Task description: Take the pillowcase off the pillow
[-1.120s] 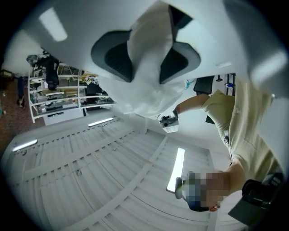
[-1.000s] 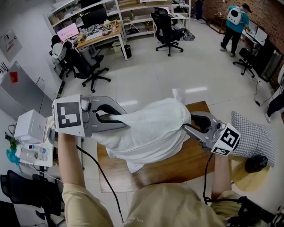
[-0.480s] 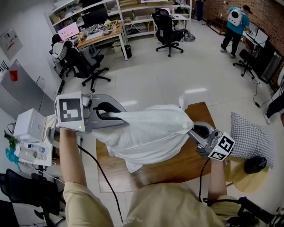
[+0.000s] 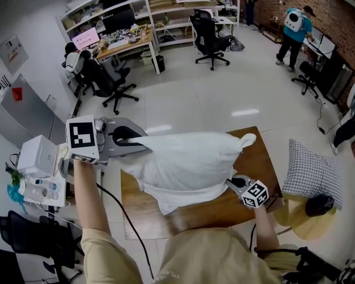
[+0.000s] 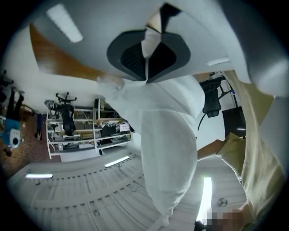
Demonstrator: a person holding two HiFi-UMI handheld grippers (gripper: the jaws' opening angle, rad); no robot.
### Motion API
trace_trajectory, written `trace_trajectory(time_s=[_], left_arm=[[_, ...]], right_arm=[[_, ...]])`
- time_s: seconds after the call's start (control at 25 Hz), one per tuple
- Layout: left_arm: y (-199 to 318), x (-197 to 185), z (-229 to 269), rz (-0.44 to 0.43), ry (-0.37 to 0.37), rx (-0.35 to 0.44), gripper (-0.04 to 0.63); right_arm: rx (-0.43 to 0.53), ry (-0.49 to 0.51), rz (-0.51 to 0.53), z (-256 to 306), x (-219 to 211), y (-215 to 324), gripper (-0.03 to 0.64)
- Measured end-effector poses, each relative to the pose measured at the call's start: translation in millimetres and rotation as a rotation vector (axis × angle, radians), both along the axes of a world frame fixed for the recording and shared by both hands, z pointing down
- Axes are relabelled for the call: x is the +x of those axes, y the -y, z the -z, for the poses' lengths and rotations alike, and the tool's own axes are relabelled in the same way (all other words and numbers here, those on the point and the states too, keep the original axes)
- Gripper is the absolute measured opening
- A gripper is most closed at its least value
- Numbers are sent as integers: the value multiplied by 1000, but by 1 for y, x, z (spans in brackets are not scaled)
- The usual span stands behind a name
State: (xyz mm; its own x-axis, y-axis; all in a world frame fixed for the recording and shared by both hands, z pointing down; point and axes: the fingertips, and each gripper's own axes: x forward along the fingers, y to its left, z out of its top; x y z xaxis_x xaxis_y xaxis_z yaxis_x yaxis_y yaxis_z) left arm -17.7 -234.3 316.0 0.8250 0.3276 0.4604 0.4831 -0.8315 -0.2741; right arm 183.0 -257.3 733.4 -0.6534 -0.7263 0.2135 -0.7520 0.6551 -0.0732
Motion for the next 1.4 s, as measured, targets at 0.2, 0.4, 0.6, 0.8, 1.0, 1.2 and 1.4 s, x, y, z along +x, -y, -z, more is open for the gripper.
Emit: trace_trajectory(time_s=[0.2, 0.4, 0.6, 0.8, 1.0, 1.2, 1.4], left_arm=[[-3, 11, 0, -7, 11, 28, 14], [12, 22, 4, 110, -49, 48, 18], [46, 36, 12, 315, -101, 29, 16], [86, 47, -7, 696, 23, -329, 13], [94, 46, -10, 783, 38, -307, 14], [88, 55, -16, 794, 56, -342, 14], [74, 73, -7, 777, 19, -421, 12]], right_arm=[[-54, 24, -60, -36, -2, 16, 2], [12, 56, -124, 29, 10, 4, 207], [108, 78, -184, 81, 11, -14, 307], [119, 68, -162, 79, -13, -16, 307], [127, 73, -117, 90, -43, -11, 298], [137, -60, -55, 73, -97, -6, 284], [163, -339, -164, 52, -102, 14, 164]])
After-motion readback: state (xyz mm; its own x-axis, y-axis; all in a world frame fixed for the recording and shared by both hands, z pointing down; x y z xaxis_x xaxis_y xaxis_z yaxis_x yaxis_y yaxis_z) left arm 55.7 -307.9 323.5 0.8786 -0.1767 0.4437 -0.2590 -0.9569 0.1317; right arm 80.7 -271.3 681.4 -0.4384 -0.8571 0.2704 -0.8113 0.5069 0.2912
